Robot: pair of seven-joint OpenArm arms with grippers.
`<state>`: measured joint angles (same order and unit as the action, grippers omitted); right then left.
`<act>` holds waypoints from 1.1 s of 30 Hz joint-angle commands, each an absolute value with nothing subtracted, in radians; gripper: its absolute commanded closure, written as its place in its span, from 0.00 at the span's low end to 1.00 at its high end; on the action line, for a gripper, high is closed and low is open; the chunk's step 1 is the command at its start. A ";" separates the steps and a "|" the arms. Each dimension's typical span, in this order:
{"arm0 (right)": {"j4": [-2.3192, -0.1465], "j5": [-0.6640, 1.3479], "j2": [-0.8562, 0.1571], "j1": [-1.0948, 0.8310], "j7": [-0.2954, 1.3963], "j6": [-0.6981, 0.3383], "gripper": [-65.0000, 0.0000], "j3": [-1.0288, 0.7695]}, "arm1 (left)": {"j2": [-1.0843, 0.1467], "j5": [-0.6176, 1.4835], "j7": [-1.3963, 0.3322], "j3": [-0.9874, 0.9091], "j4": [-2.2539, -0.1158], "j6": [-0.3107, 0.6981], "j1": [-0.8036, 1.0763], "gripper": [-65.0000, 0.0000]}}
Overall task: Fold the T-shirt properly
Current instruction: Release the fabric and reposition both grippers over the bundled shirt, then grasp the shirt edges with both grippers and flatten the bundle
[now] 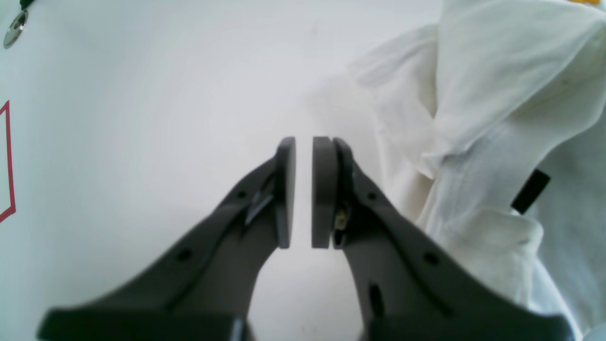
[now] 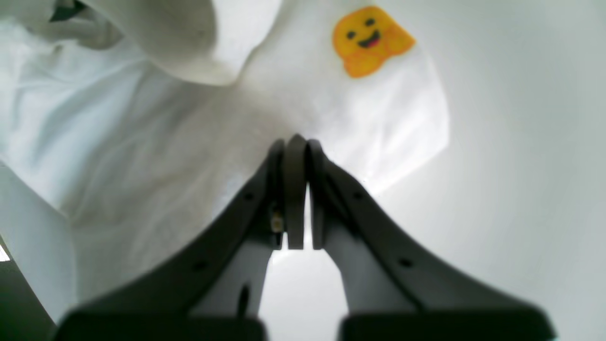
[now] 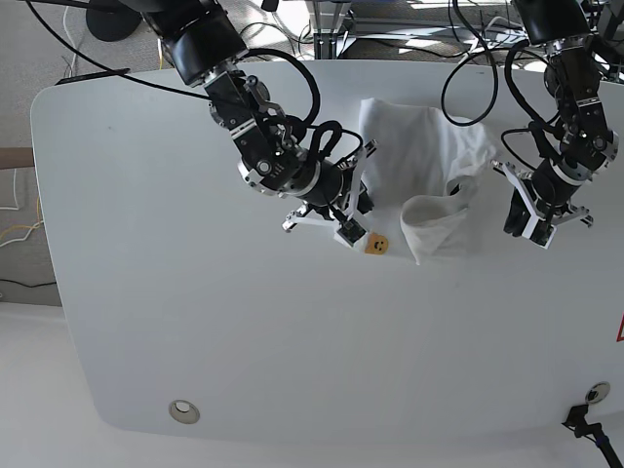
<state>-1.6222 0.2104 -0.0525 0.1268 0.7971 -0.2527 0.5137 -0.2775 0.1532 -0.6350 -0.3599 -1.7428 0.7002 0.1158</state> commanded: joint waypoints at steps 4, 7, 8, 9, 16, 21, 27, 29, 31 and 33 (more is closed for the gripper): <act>-1.552 0.217 0.031 0.197 0.769 -0.255 1.00 0.542 | -0.291 0.165 -0.610 -0.367 -1.759 0.698 0.101 0.93; -1.465 0.217 0.076 0.229 0.723 -0.255 1.00 0.555 | -0.291 0.165 -0.610 -0.367 -1.764 0.698 0.101 0.93; -1.434 0.217 0.087 0.237 0.693 -0.255 1.00 0.570 | -0.291 0.165 -0.610 -0.367 -1.764 0.698 0.101 0.93; -1.402 0.217 0.091 0.249 0.667 -0.255 1.00 0.584 | -0.291 0.165 -0.610 -0.367 -1.764 0.698 0.101 0.93; -1.267 0.223 0.157 0.344 0.628 -0.255 1.00 0.618 | -0.292 0.166 -0.610 -0.369 -1.765 0.698 0.105 0.93; -1.260 0.229 0.157 0.395 0.538 -0.255 1.00 0.613 | -0.292 0.166 -0.611 -0.369 -1.765 0.698 0.107 0.93; -1.274 0.220 0.157 0.423 0.529 -0.254 1.00 0.545 | -0.292 0.170 -0.608 -0.366 -1.770 0.698 0.099 0.93; -1.310 0.219 0.127 0.410 0.545 -0.254 1.00 0.524 | -0.288 0.170 -0.611 -0.357 -1.801 0.698 0.084 0.93; -1.353 0.220 0.087 0.395 0.564 -0.254 1.00 0.512 | -0.251 0.168 -0.611 -0.318 -1.830 0.698 0.079 0.93; -1.383 0.219 0.058 0.360 0.565 -0.254 1.00 0.507 | -0.236 0.168 -0.611 -0.283 -1.847 0.698 0.082 0.93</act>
<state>-1.3453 0.2104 0.0601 0.3431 0.5873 -0.2481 0.5121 -0.2363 0.1543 -0.6315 -0.3016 -1.8248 0.6930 0.0856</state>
